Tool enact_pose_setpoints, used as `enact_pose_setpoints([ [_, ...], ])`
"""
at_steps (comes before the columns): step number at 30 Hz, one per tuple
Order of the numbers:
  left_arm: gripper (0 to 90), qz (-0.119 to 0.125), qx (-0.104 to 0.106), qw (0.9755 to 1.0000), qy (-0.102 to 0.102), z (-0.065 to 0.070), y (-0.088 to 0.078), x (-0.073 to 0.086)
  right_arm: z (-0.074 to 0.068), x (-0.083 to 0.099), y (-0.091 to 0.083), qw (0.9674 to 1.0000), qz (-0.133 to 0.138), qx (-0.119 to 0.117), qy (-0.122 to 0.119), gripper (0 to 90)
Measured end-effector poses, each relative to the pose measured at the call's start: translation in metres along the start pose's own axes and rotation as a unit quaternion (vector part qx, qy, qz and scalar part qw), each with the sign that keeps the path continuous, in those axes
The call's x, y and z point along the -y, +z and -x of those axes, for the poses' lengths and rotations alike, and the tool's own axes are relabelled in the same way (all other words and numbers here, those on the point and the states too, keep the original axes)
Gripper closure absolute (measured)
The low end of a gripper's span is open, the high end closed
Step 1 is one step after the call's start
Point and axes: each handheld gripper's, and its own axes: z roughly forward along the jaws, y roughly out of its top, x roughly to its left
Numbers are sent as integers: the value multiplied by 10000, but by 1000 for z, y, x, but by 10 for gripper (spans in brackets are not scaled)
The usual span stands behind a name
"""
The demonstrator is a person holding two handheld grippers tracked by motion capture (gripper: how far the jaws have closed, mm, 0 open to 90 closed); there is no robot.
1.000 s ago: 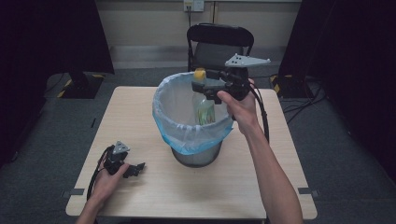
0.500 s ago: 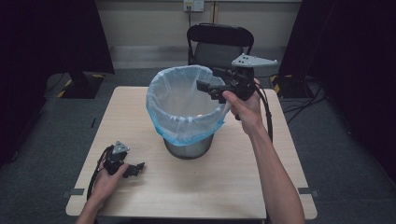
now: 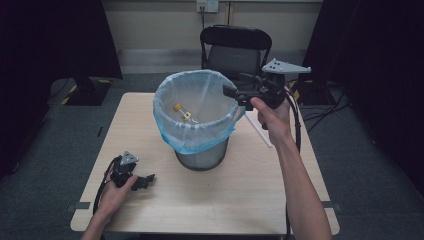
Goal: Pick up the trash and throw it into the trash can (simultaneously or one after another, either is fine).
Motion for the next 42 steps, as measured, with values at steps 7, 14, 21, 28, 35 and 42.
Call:
enact_pose_setpoints([
  [7, 2, 0, 0, 10000, 0, 0, 0, 0, 14, 5, -17, 9997, 70, 223, 85, 194],
  [14, 2, 0, -2, 10000, 2, 0, 0, 0, 29, 19, -31, 9992, 21, 390, 104, 194],
  [21, 2, 1, -1, 10000, 0, 0, 0, 0, 43, 32, -44, 9977, -56, 612, 271, 253],
  [28, 2, 0, 0, 10000, 0, 0, 0, 0, 57, 50, -47, 9956, -288, 791, 409, 251],
  [35, 3, 1, -2, 10000, 3, 0, 0, 0, 72, 73, -47, 9908, -359, 1139, 637, 236],
  [42, 2, 0, 0, 10000, 2, 0, 0, 0, 85, 98, -47, 9864, -415, 1434, 690, 305],
])
